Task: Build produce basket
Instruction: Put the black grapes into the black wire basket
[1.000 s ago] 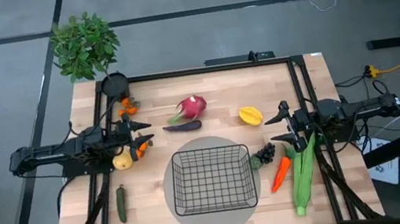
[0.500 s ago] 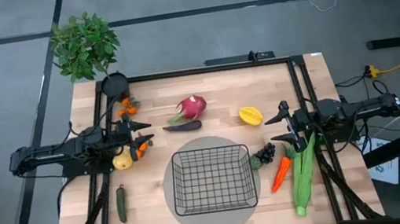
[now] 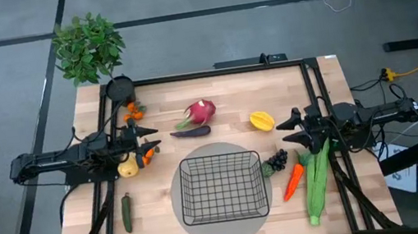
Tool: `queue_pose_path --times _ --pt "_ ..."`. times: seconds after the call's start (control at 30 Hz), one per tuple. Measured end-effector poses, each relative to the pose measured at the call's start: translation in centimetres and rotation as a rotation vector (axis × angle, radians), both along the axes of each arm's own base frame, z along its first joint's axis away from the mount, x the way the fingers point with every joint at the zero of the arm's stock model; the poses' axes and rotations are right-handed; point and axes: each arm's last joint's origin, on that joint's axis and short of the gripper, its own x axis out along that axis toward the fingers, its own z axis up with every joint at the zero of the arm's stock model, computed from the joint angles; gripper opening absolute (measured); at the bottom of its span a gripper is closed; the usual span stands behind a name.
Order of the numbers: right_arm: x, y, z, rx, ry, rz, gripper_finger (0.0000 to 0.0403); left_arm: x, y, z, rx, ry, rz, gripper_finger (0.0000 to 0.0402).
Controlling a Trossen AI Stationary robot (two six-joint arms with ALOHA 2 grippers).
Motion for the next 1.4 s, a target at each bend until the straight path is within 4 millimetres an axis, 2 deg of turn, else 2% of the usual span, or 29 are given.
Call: queue_pose_path --times 0.17,0.3,0.7,0.93,1.2,1.4 --pt "0.00 0.05 -0.01 0.007 0.001 0.017 0.0280 0.00 0.00 -0.01 0.000 0.000 0.000 0.0192" --pt "0.01 -0.01 -0.10 0.078 0.017 0.000 0.0280 0.00 0.00 0.00 0.000 0.000 0.000 0.0192" --pt "0.09 -0.12 -0.34 0.048 0.040 -0.044 0.0280 0.00 0.00 0.00 0.000 0.000 -0.001 0.0192" --pt "0.15 0.16 -0.49 0.069 0.062 0.040 0.0280 0.00 0.00 0.00 0.003 0.001 0.000 0.0192" --pt "0.15 0.16 -0.51 0.063 0.063 0.033 0.0280 0.01 0.01 0.16 -0.001 -0.021 0.002 0.0192" --pt "0.17 -0.04 -0.47 0.076 0.057 -0.036 0.0280 0.01 0.00 0.43 -0.001 -0.050 0.002 0.0192"
